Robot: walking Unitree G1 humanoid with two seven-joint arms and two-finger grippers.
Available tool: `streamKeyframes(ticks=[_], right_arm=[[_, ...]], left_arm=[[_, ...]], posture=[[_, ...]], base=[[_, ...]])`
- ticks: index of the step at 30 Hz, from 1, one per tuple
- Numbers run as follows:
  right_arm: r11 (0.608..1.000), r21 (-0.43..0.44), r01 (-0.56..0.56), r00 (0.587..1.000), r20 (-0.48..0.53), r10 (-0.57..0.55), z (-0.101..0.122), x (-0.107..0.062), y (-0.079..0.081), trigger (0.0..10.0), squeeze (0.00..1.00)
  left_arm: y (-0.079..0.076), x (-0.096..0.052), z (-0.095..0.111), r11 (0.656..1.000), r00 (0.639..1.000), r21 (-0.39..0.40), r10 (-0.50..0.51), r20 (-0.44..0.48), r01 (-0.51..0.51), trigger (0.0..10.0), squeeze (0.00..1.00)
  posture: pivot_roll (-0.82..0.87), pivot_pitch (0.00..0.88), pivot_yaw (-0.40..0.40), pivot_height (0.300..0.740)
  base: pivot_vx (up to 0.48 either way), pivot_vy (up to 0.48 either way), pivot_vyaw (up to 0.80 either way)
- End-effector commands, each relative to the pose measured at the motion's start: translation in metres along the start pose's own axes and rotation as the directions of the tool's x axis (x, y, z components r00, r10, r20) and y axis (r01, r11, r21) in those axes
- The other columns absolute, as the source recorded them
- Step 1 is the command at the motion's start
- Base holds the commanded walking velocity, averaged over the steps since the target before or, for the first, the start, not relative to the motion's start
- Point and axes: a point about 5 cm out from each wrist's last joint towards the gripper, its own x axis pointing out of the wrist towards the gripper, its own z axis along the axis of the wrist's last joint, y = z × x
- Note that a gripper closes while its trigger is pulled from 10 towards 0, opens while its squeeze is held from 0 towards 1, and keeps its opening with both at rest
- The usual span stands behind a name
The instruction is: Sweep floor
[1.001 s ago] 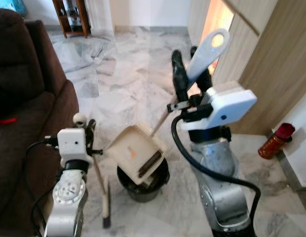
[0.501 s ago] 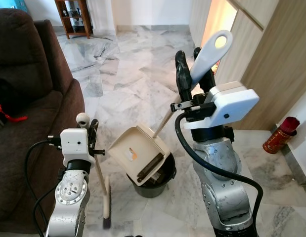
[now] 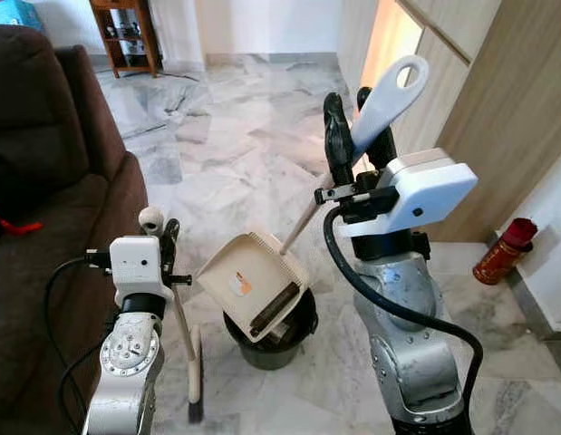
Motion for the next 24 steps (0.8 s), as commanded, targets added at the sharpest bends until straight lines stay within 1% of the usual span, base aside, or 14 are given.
streamKeyframes(ticks=[1, 11, 18, 24], right_arm=[[1.0, 0.003, 0.0, 0.999, 0.049, 0.0, 0.0095, 0.0023, -0.0011, 10.0, 0.0], [1.0, 0.009, 0.001, 0.999, 0.047, -0.002, 0.0093, 0.0026, -0.0007, 10.0, 0.0], [0.999, 0.036, 0.0, 0.999, 0.048, -0.002, 0.0102, 0.003, -0.0004, 10.0, 0.0], [0.999, 0.045, 0.011, 0.997, 0.078, -0.015, 0.0163, 0.0024, 0.0004, 10.0, 0.0]], left_arm=[[-0.0011, 0.0012, 0.0082, 1.0, 0.999, 0.013, 0.001, 0.042, -0.002, 10.0, 0.0], [-0.0012, 0.0014, 0.0095, 1.0, 0.999, 0.006, 0.001, 0.054, -0.001, 10.0, 0.0], [-0.002, 0.0014, 0.0106, 1.0, 0.998, 0.004, -0.003, 0.061, 0.002, 10.0, 0.0], [-0.0024, 0.0013, 0.0104, 1.0, 0.998, 0.004, -0.005, 0.059, 0.005, 10.0, 0.0]], posture=[[0.01, 0.094, 0.027, 0.74], [0.01, 0.094, 0.027, 0.74], [0.01, 0.094, 0.027, 0.74], [0.01, 0.099, 0.026, 0.74]], base=[[0.42, 0.0, 0.0], [0.415, 0.0, 0.0], [0.0, 0.0, 0.0], [0.0, 0.0, 0.0]])
